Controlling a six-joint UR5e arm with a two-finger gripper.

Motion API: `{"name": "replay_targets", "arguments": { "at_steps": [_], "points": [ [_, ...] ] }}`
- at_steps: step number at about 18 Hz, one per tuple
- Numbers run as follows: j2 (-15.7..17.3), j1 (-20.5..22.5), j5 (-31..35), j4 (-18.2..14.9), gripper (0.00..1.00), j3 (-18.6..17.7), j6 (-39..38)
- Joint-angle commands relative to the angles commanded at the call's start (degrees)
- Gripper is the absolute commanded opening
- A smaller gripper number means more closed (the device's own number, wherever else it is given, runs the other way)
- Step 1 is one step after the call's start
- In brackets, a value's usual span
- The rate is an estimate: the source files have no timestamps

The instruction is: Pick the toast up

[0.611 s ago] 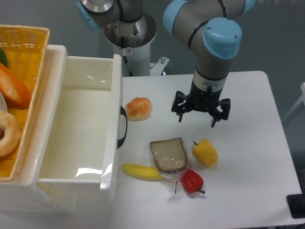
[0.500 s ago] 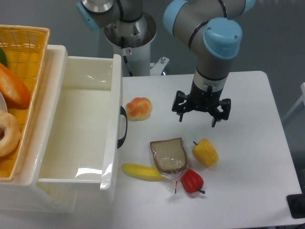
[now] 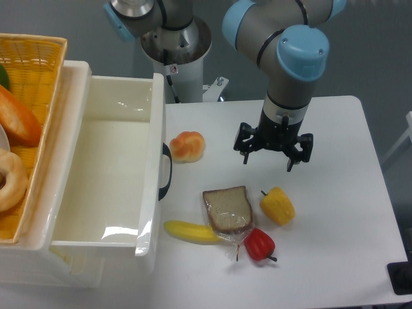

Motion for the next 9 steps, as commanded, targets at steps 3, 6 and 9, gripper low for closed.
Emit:
{"name": "replay_targets", "arguments": {
  "at_steps": [3, 6, 9],
  "points": [
    [-1.32, -0.53, 0.44, 0.53, 1.00, -0.27, 0.00],
    [-1.85, -1.14, 0.35, 0.62, 1.00, -0.35, 0.17],
    [-2.99, -1.93, 0.35, 1.23, 1.00, -0.18, 1.14]
  ]
}}
